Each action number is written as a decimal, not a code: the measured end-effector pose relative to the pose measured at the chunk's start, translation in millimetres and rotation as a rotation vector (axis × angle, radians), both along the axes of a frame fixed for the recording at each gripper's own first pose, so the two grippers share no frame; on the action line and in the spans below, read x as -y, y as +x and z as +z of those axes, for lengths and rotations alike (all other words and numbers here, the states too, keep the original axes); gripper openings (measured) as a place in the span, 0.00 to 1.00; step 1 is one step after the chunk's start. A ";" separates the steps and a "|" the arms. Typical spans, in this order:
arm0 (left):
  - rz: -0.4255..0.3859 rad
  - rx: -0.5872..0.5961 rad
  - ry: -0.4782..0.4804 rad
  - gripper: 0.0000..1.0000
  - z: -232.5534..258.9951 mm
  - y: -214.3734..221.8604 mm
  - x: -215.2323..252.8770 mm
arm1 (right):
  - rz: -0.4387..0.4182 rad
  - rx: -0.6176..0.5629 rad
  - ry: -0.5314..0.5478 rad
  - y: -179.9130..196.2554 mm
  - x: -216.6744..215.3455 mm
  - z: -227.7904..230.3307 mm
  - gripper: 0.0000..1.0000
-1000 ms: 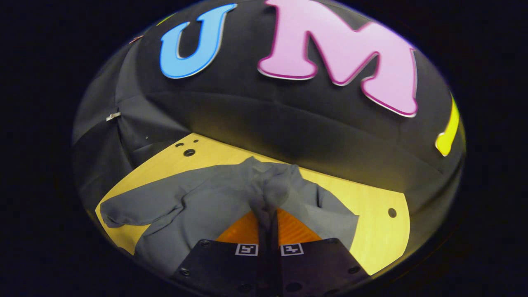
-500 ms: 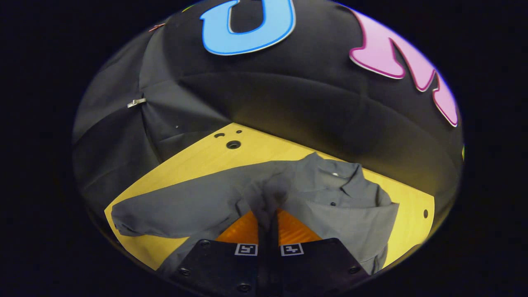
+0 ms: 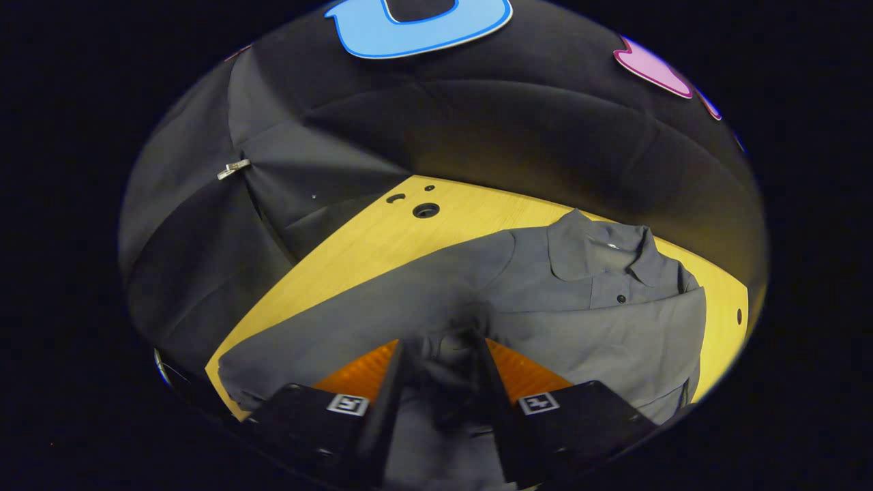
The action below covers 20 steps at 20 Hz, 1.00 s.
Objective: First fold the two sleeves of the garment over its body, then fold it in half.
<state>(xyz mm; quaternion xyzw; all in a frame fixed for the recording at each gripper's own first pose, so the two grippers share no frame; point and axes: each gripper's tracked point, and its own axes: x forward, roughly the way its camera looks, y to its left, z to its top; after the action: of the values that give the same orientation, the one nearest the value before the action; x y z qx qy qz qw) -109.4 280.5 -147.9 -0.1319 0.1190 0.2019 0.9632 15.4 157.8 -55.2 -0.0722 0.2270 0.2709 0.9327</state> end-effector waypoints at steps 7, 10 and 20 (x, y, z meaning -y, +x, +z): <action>0.070 0.004 -0.067 0.96 -27.5 14.7 -57.8 | -0.077 0.070 0.026 -49.3 60.3 35.6 0.99; 0.092 -0.003 -0.135 0.96 -42.4 30.2 -77.8 | -0.140 0.068 0.049 -74.4 104.5 45.2 0.99; 0.126 -0.077 -0.153 0.96 -75.0 92.6 -124.1 | -0.382 0.020 0.087 -138.6 257.6 38.6 0.99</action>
<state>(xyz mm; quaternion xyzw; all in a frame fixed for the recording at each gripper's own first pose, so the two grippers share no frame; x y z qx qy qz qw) -16.8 404.6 -222.9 -0.2045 0.1624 0.2572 0.9304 -123.2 -99.8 -16.6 0.0099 0.2155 0.0980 0.9715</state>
